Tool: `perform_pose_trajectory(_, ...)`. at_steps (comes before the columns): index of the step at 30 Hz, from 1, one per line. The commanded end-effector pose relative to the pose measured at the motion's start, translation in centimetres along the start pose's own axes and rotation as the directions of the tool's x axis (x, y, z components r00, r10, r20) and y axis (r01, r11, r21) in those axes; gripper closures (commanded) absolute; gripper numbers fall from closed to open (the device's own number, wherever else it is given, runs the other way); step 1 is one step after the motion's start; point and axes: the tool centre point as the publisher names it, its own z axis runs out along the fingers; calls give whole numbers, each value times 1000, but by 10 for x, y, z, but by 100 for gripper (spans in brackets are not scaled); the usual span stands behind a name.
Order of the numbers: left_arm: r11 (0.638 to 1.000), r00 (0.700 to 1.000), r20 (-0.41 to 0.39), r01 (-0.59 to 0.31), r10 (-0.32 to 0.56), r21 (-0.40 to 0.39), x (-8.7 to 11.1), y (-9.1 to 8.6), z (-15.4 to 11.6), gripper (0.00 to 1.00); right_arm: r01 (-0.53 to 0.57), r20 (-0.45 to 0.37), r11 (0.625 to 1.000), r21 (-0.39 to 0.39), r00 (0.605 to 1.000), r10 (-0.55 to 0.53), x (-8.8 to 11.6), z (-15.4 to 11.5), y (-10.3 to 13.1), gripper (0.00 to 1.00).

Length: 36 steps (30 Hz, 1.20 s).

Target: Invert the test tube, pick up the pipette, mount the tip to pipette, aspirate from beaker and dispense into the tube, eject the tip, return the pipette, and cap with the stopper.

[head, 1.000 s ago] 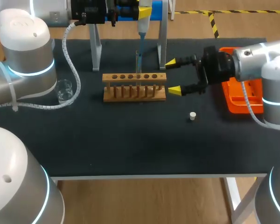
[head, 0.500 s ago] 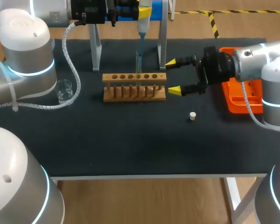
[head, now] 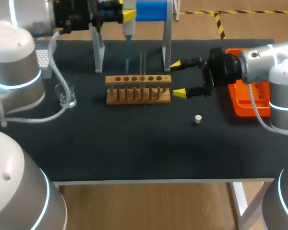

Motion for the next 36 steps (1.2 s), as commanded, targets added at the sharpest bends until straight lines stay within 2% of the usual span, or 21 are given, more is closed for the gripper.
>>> perform_pose_trajectory(1, 1000, 1000, 26, -10, 10, 4, 6, 11, -46, 100, 0, -2, 1000, 0, 1000, 0, 0, -1, 0, 0)
perform_pose_trajectory(12, 998, 988, 139, -66, 69, -20, -24, 33, -121, 100, 0, -2, 1000, 0, 1000, 0, 0, -1, 0, 0)
perform_pose_trajectory(18, 997, 979, 186, -79, 82, -21, -43, 49, -153, 100, 0, -2, 1000, 0, 1000, 0, 0, -1, 0, 0)
perform_pose_trajectory(28, 997, 971, 225, -73, 74, -14, -62, 76, -181, 100, 0, -2, 1000, 0, 1000, 0, 0, -1, 0, 0)
perform_pose_trajectory(36, 997, 968, 238, -73, 72, -5, -73, 84, -190, 100, 0, -2, 1000, 0, 1000, 0, 0, -1, 0, 0)
